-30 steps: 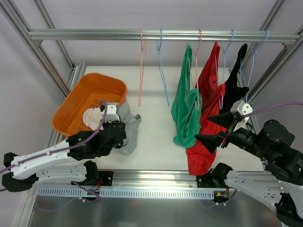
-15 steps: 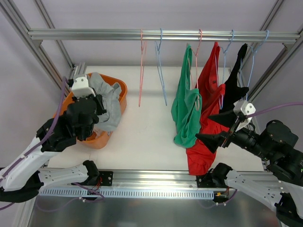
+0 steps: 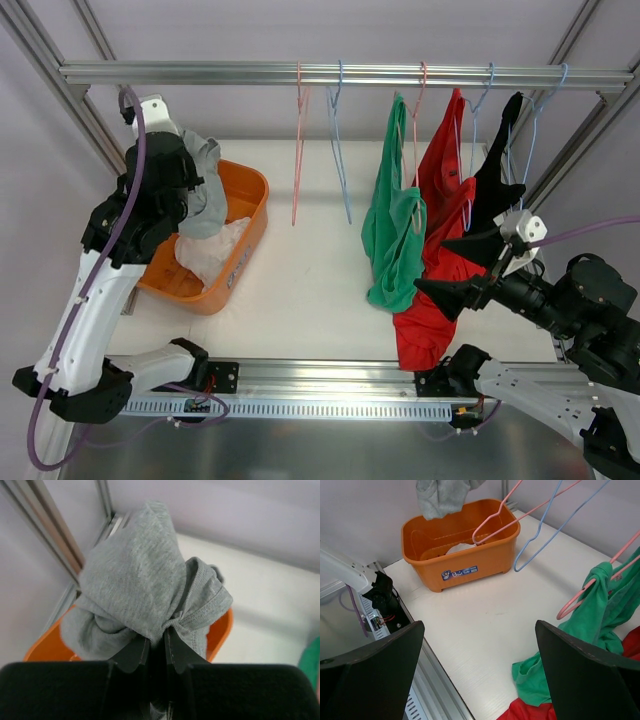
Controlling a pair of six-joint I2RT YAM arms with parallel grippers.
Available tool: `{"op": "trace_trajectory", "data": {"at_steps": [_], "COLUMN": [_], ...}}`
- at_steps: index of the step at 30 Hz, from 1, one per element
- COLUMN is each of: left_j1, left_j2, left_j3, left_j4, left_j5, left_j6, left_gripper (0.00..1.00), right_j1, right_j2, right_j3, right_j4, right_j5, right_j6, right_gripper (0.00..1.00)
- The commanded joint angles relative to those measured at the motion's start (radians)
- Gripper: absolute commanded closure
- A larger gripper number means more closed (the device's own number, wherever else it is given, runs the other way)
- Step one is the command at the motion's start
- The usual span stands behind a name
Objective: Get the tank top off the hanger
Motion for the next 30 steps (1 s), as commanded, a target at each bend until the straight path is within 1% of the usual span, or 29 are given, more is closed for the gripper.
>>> {"op": "trace_trajectory", "data": {"at_steps": [1,2,3,4,5,6,7,8,9,10,11,12,13,15,16,17,18,19,20,22,23,24,25,27,28,30], "left_j1": [0.11,0.141,0.178,0.18,0.18,0.18,0.18,0.18,0.18,0.18,0.18,0.181,0.18,0.18,0.18,0.18,0.18,0.18,0.18,0.18,0.18,0.18,0.18,0.18,0.18,0.18], "left_j2": [0.012,0.015,0.03,0.038,0.039,0.035,0.027,0.001,-0.013,-0.029,-0.048,-0.086,-0.108,-0.178,-0.201,-0.245,-0.266,-0.287,-0.33,-0.374,-0.416,-0.434,-0.454,-0.505,-0.522,-0.557], "left_j3": [-0.071,-0.112,-0.128,-0.14,-0.165,-0.177,-0.186,-0.201,-0.208,-0.212,-0.223,-0.228,-0.234,-0.269,-0.301,-0.317,-0.335,-0.376,-0.398,-0.471,-0.493,-0.516,-0.556,-0.596,-0.628,-0.657], "left_j4": [0.009,0.012,0.009,0.009,0.008,0.008,0.006,0.006,0.005,0.003,0.0,-0.004,-0.006,-0.006,-0.004,-0.004,-0.003,-0.001,-0.001,0.008,0.009,0.014,0.014,0.014,0.014,0.015], "left_j5": [0.174,0.26,0.292,0.301,0.298,0.292,0.292,0.292,0.3,0.304,0.312,0.335,0.359,0.428,0.518,0.569,0.614,0.687,0.717,0.778,0.825,0.843,0.852,0.857,0.855,0.878], "left_j6": [-0.046,-0.063,-0.083,-0.09,-0.1,-0.116,-0.12,-0.121,-0.118,-0.115,-0.11,-0.106,-0.101,-0.077,-0.066,-0.043,-0.038,-0.035,-0.035,-0.038,-0.037,-0.035,-0.034,-0.032,-0.032,-0.031], "left_gripper": [1.0,1.0,1.0,0.75,0.38,0.17,0.02,0.01,0.01,0.01,0.01,0.01,0.01,0.01,0.01,0.01,0.01,0.01,0.01,0.01,0.01,0.01,0.01,0.01,0.01,0.01], "right_j1": [-0.002,-0.002,-0.003,-0.002,-0.003,-0.002,-0.003,-0.003,-0.003,-0.005,-0.009,-0.015,-0.041,-0.08,-0.11,-0.121,-0.132,-0.155,-0.169,-0.201,-0.216,-0.227,-0.248,-0.269,-0.27,-0.279], "right_j2": [0.026,0.034,0.042,0.068,0.083,0.101,0.144,0.172,0.201,0.236,0.31,0.345,0.377,0.468,0.497,0.549,0.574,0.598,0.644,0.684,0.703,0.746,0.767,0.818,0.829,0.849], "right_j3": [0.032,0.035,0.048,0.062,0.077,0.114,0.139,0.162,0.191,0.261,0.297,0.327,0.385,0.438,0.484,0.505,0.524,0.544,0.576,0.588,0.604,0.617,0.633,0.656,0.651,0.638], "right_j4": [0.041,0.033,0.027,0.018,0.0,-0.009,-0.019,-0.043,-0.06,-0.085,-0.117,-0.129,-0.135,-0.152,-0.155,-0.158,-0.158,-0.158,-0.151,-0.125,-0.108,-0.103,-0.103,-0.094,-0.07,-0.056], "right_j5": [0.058,0.128,0.167,0.203,0.275,0.32,0.364,0.444,0.481,0.513,0.562,0.576,0.572,0.523,0.503,0.501,0.504,0.506,0.509,0.524,0.511,0.5,0.492,0.492,0.527,0.546], "right_j6": [0.03,0.037,0.047,0.056,0.051,0.044,0.03,0.019,0.01,-0.001,-0.019,-0.027,-0.031,-0.035,-0.038,-0.038,-0.041,-0.044,-0.048,-0.056,-0.058,-0.052,-0.045,-0.029,-0.025,-0.015], "right_gripper": [0.01,0.0,0.0,0.01,0.01,0.0,0.0,0.01,0.01,0.0,0.0,0.01,0.0,0.01,0.01,0.02,0.06,0.1,0.15,0.2,0.28,0.32,0.39,0.41,0.41,0.42]}}
